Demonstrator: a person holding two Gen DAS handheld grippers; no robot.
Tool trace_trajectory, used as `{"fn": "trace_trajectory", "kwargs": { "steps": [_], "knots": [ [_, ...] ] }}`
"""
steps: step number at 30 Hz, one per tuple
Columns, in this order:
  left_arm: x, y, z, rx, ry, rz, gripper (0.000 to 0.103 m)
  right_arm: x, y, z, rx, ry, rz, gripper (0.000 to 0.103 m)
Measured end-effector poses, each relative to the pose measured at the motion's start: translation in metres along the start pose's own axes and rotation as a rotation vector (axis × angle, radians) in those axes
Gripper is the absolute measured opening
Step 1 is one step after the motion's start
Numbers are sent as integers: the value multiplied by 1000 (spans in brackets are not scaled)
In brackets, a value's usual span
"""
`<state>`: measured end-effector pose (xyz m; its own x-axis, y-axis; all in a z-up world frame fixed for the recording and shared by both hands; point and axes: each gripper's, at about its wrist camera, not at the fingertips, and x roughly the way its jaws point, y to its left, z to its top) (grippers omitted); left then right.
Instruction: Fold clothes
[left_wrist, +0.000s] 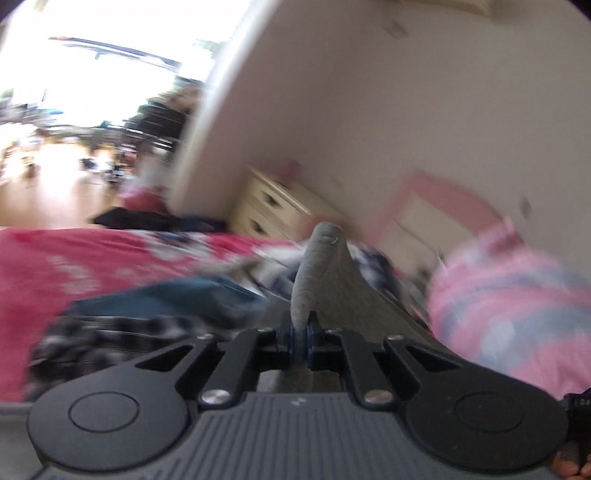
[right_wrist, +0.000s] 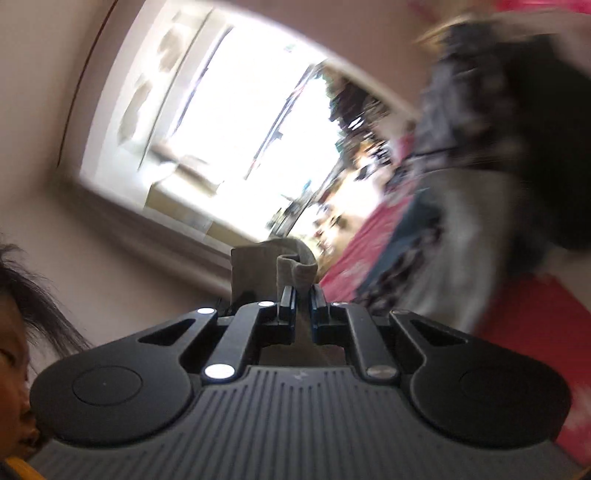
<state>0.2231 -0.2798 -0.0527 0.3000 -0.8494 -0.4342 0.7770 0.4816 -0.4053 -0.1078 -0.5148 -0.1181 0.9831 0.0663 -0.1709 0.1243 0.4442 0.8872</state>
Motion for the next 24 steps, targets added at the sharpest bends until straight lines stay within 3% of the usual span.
{"fn": "trace_trajectory", "kwargs": {
  "steps": [3, 7, 13, 16, 17, 19, 22, 24],
  "knots": [
    [55, -46, -15, 98, 132, -75, 7, -61, -33, -9, 113, -79, -50, 6],
    [132, -84, -62, 196, 309, -146, 7, -112, -84, -33, 255, -158, -128, 6],
    [229, -121, -154, 314, 506, -166, 7, -127, -150, -76, 393, -212, -287, 6],
    [272, -138, -202, 382, 586, -126, 15, -129, -179, -85, 408, -226, -393, 6],
    [280, -140, -214, 392, 600, -110, 26, -129, -182, -85, 406, -224, -419, 6],
    [289, -145, -232, 416, 610, -65, 31, -130, -189, -85, 404, -220, -473, 6],
    [279, -144, -227, 385, 578, -45, 45, -130, -198, -84, 399, -215, -553, 9],
    [253, -132, -207, 329, 512, -42, 47, -130, -204, -84, 395, -211, -606, 11]
  ]
}}
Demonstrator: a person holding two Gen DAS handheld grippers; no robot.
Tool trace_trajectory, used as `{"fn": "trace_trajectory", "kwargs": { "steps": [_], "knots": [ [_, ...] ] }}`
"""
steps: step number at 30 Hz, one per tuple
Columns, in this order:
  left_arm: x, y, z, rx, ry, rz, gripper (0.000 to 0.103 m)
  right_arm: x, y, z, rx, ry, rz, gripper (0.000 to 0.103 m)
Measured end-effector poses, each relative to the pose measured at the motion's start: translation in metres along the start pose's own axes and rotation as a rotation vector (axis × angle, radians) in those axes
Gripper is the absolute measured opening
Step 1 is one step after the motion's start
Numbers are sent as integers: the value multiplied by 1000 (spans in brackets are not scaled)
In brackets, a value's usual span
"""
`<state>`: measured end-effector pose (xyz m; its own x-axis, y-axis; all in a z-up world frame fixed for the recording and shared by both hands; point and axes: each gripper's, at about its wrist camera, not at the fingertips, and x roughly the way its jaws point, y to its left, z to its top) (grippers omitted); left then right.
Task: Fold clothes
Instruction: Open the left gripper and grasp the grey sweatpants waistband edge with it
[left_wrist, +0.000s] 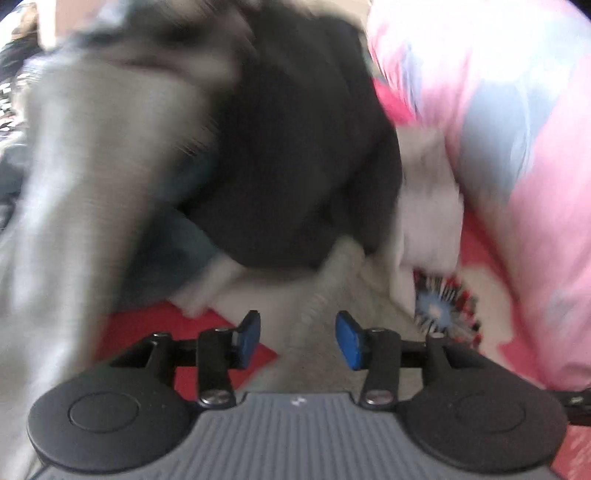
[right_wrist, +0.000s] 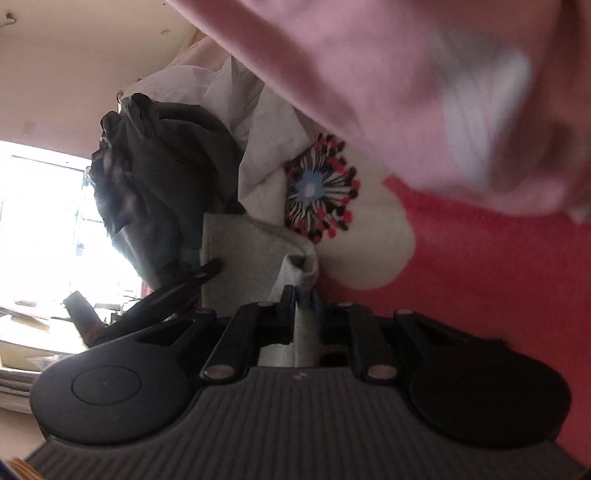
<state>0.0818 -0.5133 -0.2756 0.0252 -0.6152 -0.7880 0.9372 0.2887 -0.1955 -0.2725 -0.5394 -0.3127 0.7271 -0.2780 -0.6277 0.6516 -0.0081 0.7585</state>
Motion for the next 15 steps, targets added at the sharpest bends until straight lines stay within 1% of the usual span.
{"fn": "trace_trajectory", "kwargs": {
  "steps": [1, 2, 3, 4, 5, 8, 11, 13, 14, 15],
  "knots": [
    [-26, 13, -3, -49, -48, 1, 51, 2, -2, 1, -4, -4, -26, 15],
    [-50, 25, -5, -97, -79, 10, 56, -1, 3, 2, -29, -19, -33, 18],
    [-74, 37, -6, -145, -110, 19, 56, -4, 7, 3, -53, -33, -39, 19],
    [-106, 56, -16, -202, -146, 41, 56, -8, 12, 4, -78, -48, -46, 22],
    [-139, 75, -26, -254, -174, 61, 56, -7, 21, 3, -110, -43, -35, 25],
    [-247, 130, -71, -415, -218, 181, 56, -7, 46, 3, -205, -26, -2, 31],
    [-360, 168, -121, -552, -267, 356, 56, -6, 71, 2, -299, -9, 32, 32],
    [-433, 179, -159, -646, -321, 461, 57, 0, 93, -3, -344, 38, 82, 33],
    [-470, 181, -180, -696, -354, 502, 59, 3, 104, -5, -366, 61, 108, 34],
    [-495, 182, -198, -743, -367, 537, 61, 5, 116, -7, -391, 87, 133, 36]
  ]
}}
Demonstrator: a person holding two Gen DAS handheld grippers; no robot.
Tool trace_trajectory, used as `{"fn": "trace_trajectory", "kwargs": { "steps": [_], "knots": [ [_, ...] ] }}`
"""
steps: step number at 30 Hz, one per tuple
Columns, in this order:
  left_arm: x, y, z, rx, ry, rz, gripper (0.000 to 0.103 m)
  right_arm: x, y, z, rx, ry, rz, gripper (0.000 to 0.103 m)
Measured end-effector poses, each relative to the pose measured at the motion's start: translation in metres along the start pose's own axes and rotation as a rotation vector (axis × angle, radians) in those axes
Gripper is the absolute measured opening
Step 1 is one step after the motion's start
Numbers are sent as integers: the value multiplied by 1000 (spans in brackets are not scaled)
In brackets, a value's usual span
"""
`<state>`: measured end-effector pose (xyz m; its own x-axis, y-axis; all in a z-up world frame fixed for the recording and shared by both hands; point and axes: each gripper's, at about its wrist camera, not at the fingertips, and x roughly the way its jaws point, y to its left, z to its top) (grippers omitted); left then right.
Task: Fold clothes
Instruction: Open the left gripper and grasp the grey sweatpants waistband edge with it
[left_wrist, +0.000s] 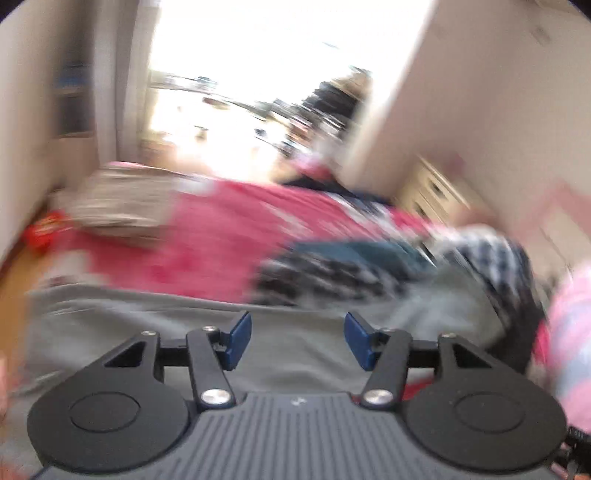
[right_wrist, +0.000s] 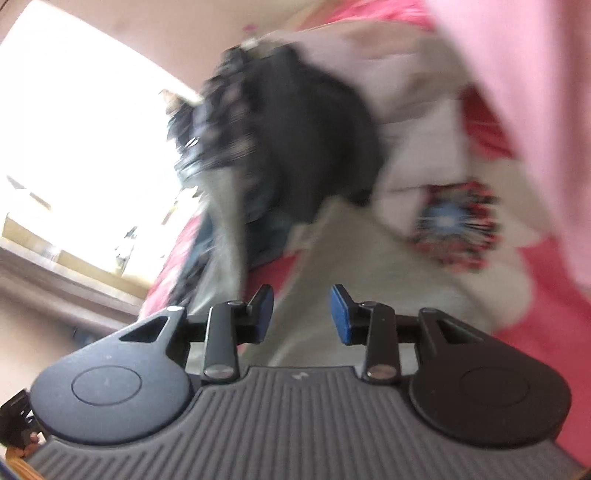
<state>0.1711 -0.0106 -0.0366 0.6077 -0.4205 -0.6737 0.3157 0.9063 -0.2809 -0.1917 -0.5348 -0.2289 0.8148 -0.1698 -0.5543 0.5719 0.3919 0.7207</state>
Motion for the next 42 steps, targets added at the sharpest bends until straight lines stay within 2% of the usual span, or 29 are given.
{"fn": "trace_trajectory", "kwargs": {
  "steps": [2, 4, 5, 7, 9, 11, 13, 16, 19, 22, 24, 27, 29, 33, 42],
  "knots": [
    [-41, 47, 2, -89, -7, 88, 67, 5, 18, 2, -21, 44, 57, 47],
    [-43, 91, -32, -202, 34, 147, 67, 9, 28, -1, -16, 98, 82, 55],
    [-44, 113, -49, -259, 55, 176, 67, 13, 31, -3, -8, 137, 88, 56],
    [-46, 158, -83, -372, 97, 235, 67, 22, 25, -13, 43, 231, 56, 58],
    [-48, 203, -116, -486, 139, 294, 64, 27, 12, -29, 128, 289, 9, 58],
    [-33, 236, -162, -565, 168, 339, 60, 33, -4, -43, 215, 339, -24, 58],
    [-26, 264, -194, -677, 173, 352, 60, 35, -20, -56, 314, 346, -51, 58],
    [-28, 292, -227, -830, 98, 299, 60, 39, -35, -73, 425, 354, -72, 58],
    [-22, 310, -247, -927, 46, 281, 59, 44, -46, -89, 518, 366, -92, 58],
    [-13, 316, -258, -971, 13, 233, 53, 54, -47, -102, 570, 383, -97, 58],
    [-5, 315, -261, -973, 3, 192, 46, 59, -41, -106, 551, 385, -90, 57],
    [6, 307, -265, -980, 9, 154, 35, 68, -40, -111, 534, 379, -118, 57],
    [13, 303, -263, -944, 22, 178, 17, 69, -42, -115, 554, 369, -129, 55],
    [15, 298, -258, -934, 13, 190, 14, 74, -42, -118, 560, 354, -126, 51],
    [28, 301, -262, -1011, 1, 202, 14, 99, -44, -122, 576, 345, -100, 48]
  ]
}}
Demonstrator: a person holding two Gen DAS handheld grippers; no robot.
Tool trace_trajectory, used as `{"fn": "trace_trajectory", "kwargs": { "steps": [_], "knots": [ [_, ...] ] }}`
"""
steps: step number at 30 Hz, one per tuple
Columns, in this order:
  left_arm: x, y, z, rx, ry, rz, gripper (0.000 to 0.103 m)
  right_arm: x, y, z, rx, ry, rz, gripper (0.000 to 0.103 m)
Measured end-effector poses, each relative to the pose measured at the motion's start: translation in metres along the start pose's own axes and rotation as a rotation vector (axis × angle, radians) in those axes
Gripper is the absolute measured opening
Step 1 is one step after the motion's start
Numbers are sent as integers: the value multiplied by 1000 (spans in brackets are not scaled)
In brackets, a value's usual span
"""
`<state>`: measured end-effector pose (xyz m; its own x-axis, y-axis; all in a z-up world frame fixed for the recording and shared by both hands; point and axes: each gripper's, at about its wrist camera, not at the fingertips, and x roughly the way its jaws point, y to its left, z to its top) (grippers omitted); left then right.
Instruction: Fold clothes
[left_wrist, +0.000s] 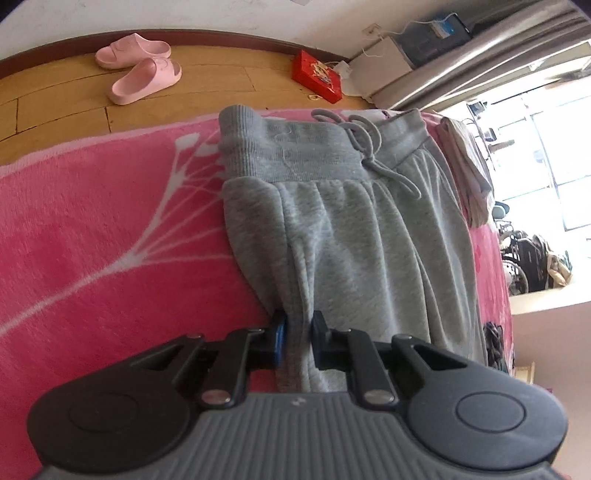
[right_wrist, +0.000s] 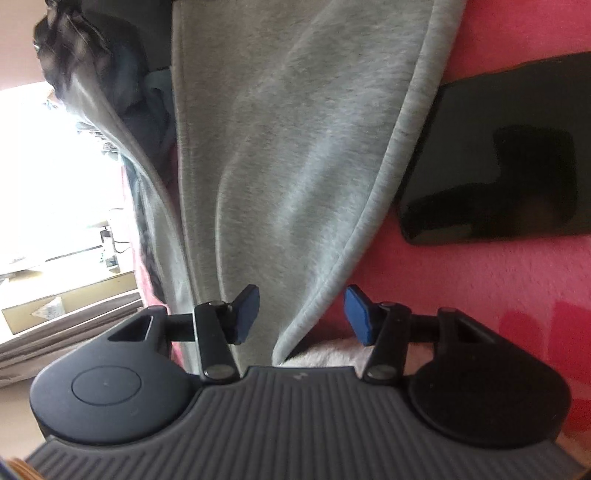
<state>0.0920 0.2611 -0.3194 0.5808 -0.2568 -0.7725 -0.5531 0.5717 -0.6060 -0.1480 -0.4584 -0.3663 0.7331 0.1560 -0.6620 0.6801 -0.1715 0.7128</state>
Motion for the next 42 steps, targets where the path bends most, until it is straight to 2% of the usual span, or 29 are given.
{"fn": "trace_trajectory", "kwargs": {
  "steps": [4, 7, 9, 12, 14, 16, 19, 22, 25, 31, 36, 40, 42],
  "knots": [
    [1, -6, -3, 8, -22, 23, 14, 18, -5, 2, 39, -2, 4, 31],
    [0, -11, -5, 15, -36, 41, 11, 25, 3, 4, -11, -25, 16, 9],
    [-6, -18, -3, 18, -53, 40, 8, 21, 13, 4, -50, -60, 44, 4],
    [-19, -35, 0, 36, -89, 24, 8, 3, 40, -3, -127, -86, 93, 3],
    [-32, -48, 0, 60, -111, 35, 7, -13, 56, -11, -187, -100, 88, 3],
    [-37, -50, 0, 45, -105, 67, 7, -27, 60, -16, -211, -102, 51, 3],
    [-43, -51, -2, 29, -94, 106, 7, -38, 51, -15, -180, -85, -11, 3],
    [-48, -67, -2, 87, -120, 108, 7, -47, 54, -17, -166, -92, 45, 3],
    [-51, -90, 0, 157, -161, 105, 7, -49, 84, -24, -274, -131, 70, 3],
    [-52, -142, 4, 286, -254, 81, 8, -59, 146, -15, -460, -220, 134, 3],
    [-35, -184, 15, 332, -306, 39, 8, -39, 198, -1, -525, -263, 175, 3],
    [-6, -213, 28, 353, -321, 23, 8, -22, 240, 11, -578, -298, 207, 3],
    [13, -229, 38, 366, -323, 17, 8, -1, 253, 17, -592, -299, 199, 3]
  ]
}}
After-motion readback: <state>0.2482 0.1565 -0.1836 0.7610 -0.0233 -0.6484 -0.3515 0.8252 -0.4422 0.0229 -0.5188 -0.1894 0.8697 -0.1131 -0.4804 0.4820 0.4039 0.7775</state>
